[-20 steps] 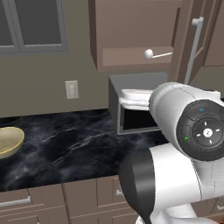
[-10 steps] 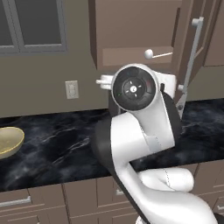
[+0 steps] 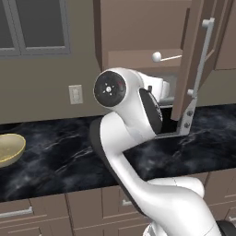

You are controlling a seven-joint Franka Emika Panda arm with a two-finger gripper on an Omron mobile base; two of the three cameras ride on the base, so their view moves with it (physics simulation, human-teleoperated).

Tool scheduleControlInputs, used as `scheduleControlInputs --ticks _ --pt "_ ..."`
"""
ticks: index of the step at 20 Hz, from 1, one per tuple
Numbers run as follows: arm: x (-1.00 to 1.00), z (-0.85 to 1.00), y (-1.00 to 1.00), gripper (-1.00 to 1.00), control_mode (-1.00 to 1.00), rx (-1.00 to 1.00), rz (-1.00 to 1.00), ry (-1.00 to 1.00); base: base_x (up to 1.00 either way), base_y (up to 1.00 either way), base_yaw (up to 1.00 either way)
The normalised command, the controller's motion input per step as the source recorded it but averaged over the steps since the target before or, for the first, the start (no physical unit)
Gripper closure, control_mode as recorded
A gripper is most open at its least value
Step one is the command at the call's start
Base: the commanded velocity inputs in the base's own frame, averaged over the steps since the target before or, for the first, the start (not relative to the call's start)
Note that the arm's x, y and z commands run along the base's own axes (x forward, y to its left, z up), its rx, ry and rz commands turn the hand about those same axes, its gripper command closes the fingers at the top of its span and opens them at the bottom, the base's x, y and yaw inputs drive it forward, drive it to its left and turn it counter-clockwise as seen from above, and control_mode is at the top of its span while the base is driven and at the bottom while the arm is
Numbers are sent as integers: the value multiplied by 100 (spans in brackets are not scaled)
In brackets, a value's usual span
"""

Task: Open the cabinet and move the ladle to the pot. Then close the cabinet.

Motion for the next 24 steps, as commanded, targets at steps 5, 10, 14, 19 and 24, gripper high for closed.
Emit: scheduleControlInputs --ticks 5,10,14,19,24 --pt "13 0 -29 -100 -100 -5 -23 0 0 0 0" --pt "0 0 -48 -100 -100 -6 -26 0 0 0 0" --pt "0 0 -52 -100 -100 -5 -24 0 0 0 0" --pt "-23 0 -54 -100 -100 -3 -25 -1 0 0 0" --pt "-66 0 -64 -100 -100 -4 -30 -5 0 0 0"
